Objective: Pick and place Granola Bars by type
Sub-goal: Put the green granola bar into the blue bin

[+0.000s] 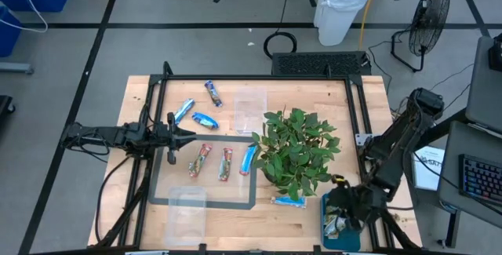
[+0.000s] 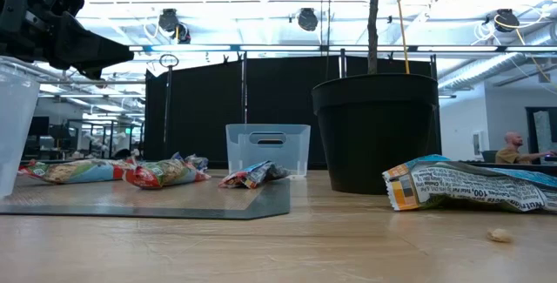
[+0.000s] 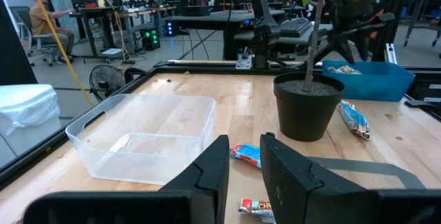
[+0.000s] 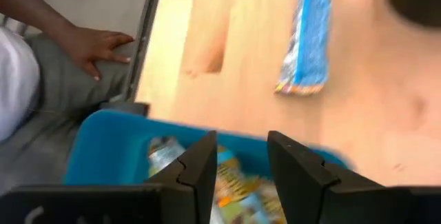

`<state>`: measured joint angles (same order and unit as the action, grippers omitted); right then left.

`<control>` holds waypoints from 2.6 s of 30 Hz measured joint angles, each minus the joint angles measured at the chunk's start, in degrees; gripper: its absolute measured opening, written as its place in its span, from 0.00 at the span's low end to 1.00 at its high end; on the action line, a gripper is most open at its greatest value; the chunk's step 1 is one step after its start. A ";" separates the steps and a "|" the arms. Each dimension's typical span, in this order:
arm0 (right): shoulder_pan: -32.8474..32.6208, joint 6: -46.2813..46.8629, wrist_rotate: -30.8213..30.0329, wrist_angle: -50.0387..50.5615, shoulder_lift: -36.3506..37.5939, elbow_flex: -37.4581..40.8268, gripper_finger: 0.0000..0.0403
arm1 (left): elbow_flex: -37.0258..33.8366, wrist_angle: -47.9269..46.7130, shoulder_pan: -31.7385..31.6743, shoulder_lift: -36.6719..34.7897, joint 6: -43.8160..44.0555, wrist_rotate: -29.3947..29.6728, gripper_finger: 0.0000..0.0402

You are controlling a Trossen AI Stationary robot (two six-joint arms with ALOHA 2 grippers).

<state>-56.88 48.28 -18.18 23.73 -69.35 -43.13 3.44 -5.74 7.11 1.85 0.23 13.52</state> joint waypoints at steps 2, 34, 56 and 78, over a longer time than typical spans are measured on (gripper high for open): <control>2.09 -3.86 0.01 -0.01 0.51 0.00 0.31 | 0.00 0.02 -0.01 0.01 0.01 0.00 0.22; 23.27 -18.83 18.22 -31.09 -0.46 16.50 0.31 | 0.00 0.02 -0.02 0.00 0.02 0.00 0.22; 22.33 -41.85 21.52 -42.58 -9.37 9.48 0.23 | -0.02 0.09 -0.02 0.02 0.02 0.00 0.22; 23.41 -49.37 12.59 -43.33 -20.58 7.39 0.00 | -0.04 0.33 -0.02 0.00 0.01 0.00 0.22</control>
<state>-33.47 -1.10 -5.60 -19.59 -89.93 -35.75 3.40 -5.41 7.09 1.85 0.24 13.52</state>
